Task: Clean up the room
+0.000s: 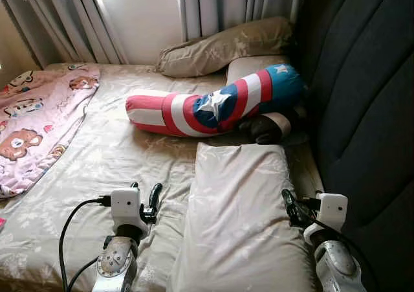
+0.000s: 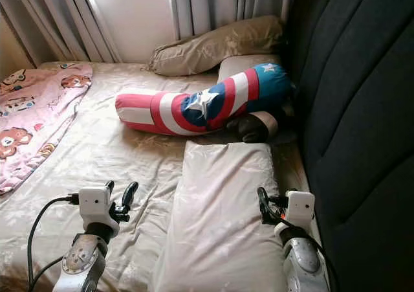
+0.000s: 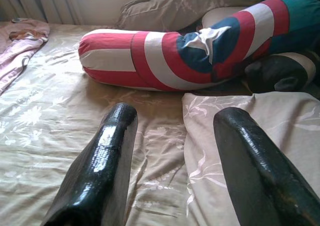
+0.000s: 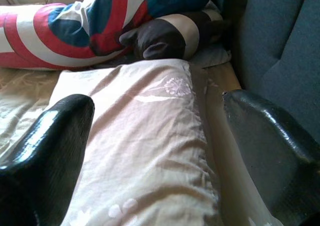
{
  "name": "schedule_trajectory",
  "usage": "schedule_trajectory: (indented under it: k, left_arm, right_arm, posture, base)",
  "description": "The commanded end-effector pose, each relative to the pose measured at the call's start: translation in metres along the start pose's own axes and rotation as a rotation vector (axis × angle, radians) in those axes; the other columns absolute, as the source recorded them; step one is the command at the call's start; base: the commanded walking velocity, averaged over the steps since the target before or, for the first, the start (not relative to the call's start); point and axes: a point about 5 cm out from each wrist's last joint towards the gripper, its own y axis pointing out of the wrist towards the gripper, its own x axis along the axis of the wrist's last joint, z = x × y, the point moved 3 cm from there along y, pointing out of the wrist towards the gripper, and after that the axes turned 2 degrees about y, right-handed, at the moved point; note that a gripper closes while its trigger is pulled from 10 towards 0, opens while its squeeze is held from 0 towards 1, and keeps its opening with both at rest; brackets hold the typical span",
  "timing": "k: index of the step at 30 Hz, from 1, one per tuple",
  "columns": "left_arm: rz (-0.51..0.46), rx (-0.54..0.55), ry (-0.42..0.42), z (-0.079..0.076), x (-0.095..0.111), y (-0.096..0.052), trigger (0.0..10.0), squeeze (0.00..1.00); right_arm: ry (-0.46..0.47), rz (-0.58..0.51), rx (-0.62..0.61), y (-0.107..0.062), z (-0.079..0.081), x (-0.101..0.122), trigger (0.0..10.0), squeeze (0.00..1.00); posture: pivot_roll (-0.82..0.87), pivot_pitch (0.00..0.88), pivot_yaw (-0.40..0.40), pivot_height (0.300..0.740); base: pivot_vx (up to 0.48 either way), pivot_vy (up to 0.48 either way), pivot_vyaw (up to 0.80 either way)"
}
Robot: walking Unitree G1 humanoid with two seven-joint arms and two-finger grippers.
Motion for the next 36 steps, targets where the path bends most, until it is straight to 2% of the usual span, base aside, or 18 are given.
schedule_trajectory:
  k: [1,23,30,36]
  left_arm:
    - [-0.004,0.009,-0.011,0.001,0.0022,-0.0004,10.0,0.0]
    - [-0.001,0.009,-0.013,0.0011,0.0016,-0.0014,10.0,0.0]
    - [0.0,0.009,-0.014,0.0015,0.0013,-0.0014,10.0,0.0]
    - [0.0,0.01,-0.016,0.0017,0.0013,-0.0017,10.0,0.0]
  right_arm:
    - [-0.012,-0.01,0.002,0.0004,0.0005,0.0021,10.0,0.0]
    - [-0.011,-0.021,-0.005,-0.0008,-0.0018,0.0028,10.0,0.0]
    - [-0.024,0.016,-0.001,0.0001,-0.0003,-0.0023,10.0,0.0]
    - [-0.014,-0.017,0.0,-0.0002,-0.0004,0.002,10.0,0.0]
  posture:
    - [-0.04,0.0,0.044,0.676]
    - [-0.04,0.0,0.041,0.676]
    - [-0.04,0.0,0.04,0.667]
    - [-0.04,0.0,0.04,0.662]
  base:
    - [0.0,0.0,0.0]
    - [0.0,0.0,0.0]
    - [0.0,0.0,0.0]
    - [0.0,0.0,0.0]
